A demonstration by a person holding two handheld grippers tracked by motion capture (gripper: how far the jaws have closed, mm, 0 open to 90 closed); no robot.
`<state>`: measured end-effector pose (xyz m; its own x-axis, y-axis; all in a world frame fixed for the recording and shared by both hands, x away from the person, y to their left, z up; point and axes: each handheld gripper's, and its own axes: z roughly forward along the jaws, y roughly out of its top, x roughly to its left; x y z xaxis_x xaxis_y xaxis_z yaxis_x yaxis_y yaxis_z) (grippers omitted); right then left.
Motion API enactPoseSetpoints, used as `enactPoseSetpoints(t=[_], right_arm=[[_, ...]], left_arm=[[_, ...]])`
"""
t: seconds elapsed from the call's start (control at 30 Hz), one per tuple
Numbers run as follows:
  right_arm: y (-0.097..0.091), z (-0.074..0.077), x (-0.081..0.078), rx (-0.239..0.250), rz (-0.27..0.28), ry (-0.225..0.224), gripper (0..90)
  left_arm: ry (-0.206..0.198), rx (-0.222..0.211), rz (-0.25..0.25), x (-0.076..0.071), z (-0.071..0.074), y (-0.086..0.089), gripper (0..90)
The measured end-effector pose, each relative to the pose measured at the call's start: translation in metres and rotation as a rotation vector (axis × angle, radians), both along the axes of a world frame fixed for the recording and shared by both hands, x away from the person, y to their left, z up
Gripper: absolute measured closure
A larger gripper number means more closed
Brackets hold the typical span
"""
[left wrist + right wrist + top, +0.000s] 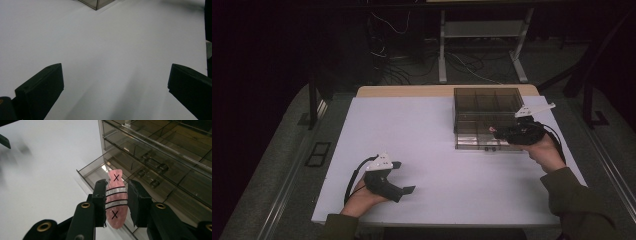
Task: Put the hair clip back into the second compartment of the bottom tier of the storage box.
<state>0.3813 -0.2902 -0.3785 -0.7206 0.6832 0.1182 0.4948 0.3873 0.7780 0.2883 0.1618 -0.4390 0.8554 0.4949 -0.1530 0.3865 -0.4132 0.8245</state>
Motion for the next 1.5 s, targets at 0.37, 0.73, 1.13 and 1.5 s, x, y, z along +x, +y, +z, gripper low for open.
enactPoseSetpoints(t=[0.37, 0.73, 1.13, 1.5], right_arm=[[0.007, 0.000, 0.017, 0.002, -0.001, 0.000, 67.8], [0.009, -0.006, 0.026, 0.002, -0.002, -0.001, 67.8], [0.013, -0.018, 0.032, -0.031, -0.002, 0.028, 67.8], [0.016, -0.027, 0.034, -0.060, -0.003, 0.046, 67.8]], left_arm=[[-0.003, 0.000, 0.001, 0.000, 0.000, 0.000, 0.0], [-0.004, 0.004, -0.003, 0.000, 0.000, 0.000, 0.0], [-0.003, 0.005, -0.004, 0.000, -0.001, -0.001, 0.0], [-0.003, 0.009, -0.007, 0.000, -0.001, -0.001, 0.0]])
